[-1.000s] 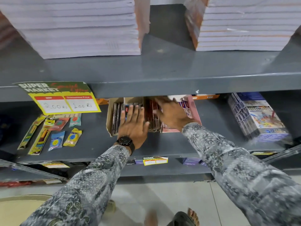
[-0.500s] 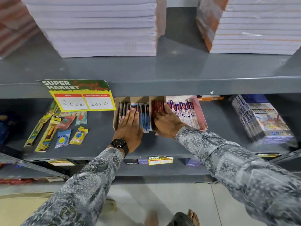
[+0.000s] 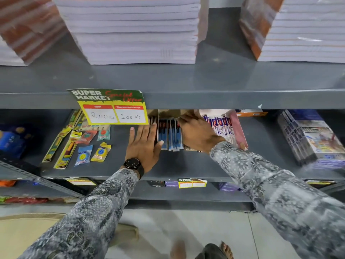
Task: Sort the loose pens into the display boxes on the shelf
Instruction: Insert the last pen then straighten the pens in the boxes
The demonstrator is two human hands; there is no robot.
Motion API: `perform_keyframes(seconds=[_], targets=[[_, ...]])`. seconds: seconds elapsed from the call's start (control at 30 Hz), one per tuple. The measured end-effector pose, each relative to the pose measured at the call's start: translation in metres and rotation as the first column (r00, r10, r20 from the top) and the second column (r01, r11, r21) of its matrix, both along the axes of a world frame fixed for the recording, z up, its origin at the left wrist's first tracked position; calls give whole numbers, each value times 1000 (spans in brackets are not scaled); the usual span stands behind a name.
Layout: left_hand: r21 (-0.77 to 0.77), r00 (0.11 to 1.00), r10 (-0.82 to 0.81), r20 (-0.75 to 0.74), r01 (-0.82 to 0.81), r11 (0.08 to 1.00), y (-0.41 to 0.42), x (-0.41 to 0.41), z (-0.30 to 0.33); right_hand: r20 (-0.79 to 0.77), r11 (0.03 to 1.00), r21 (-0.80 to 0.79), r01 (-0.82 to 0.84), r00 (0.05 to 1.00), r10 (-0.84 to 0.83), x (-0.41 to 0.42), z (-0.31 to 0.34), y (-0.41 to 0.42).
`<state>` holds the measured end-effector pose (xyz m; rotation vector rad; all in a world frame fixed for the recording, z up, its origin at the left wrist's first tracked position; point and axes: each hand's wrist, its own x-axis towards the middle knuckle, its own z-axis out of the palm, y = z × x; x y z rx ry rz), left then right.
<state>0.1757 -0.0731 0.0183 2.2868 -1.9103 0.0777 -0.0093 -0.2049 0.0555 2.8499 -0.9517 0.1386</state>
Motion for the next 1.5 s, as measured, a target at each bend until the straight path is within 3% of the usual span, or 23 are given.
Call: perform_keyframes(seconds=[0.1, 0.33, 0.43, 0.63, 0.83, 1.0, 1.3, 1.5], targets=[[69, 993, 87, -81, -81, 994, 0, 13, -7, 62, 984, 144, -100, 994, 92, 19, 4, 11], [83, 985, 84, -151, -72, 994, 1, 21, -11, -311, 953, 203, -226, 908, 282, 63, 12, 32], [87, 984, 78, -163, -64, 994, 1, 23, -11, -452, 967, 170, -190, 857, 248, 79, 20, 38], [55, 980, 66, -186, -56, 997, 3, 23, -12, -556, 970, 237, -57, 811, 183, 61, 22, 30], [47, 984, 49, -169, -42, 998, 3, 22, -14, -462, 976, 214, -35, 877, 133, 53, -28, 26], [36, 986, 35, -161, -29, 999, 4, 21, -15, -279, 984, 179, -20, 958, 71, 42, -45, 31], [49, 986, 28, -167, -20, 999, 3, 18, -12, -356, 960, 275, 53, 933, 51, 49, -56, 21], [51, 982, 38, -186, -29, 998, 1, 16, -15, -303, 918, 376, 129, 953, -10, 59, -56, 13]])
